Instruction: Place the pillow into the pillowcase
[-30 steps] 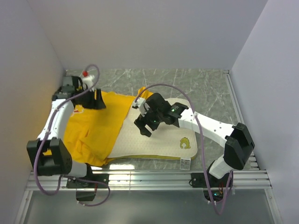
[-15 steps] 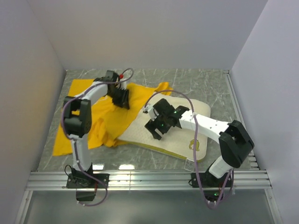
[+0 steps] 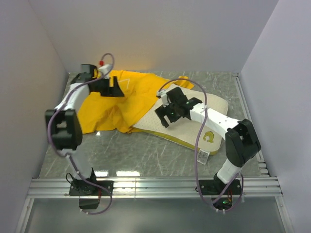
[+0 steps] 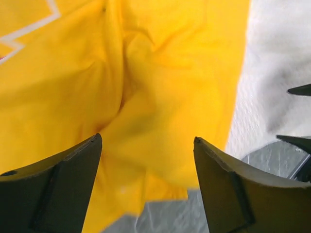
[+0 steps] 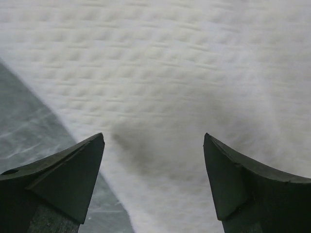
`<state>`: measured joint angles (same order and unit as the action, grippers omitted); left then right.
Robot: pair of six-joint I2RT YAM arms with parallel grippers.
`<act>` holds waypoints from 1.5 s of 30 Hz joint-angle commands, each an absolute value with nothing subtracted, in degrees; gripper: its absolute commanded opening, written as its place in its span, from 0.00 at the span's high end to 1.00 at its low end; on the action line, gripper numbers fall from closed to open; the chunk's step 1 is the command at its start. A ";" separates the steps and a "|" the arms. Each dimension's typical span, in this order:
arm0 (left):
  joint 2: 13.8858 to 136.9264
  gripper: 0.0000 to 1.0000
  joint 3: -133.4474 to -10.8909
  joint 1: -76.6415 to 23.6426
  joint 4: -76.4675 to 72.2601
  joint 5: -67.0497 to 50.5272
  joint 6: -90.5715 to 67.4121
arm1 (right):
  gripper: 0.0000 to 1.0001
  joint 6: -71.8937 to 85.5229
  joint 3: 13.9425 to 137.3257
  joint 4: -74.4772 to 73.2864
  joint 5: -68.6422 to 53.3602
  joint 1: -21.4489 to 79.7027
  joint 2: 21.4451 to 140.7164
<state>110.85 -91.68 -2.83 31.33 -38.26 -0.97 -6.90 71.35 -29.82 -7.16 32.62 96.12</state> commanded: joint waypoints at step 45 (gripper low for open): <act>63.80 0.37 -22.41 -24.43 0.45 -22.86 91.49 | 1.00 -14.68 84.72 -34.80 -10.63 43.59 101.86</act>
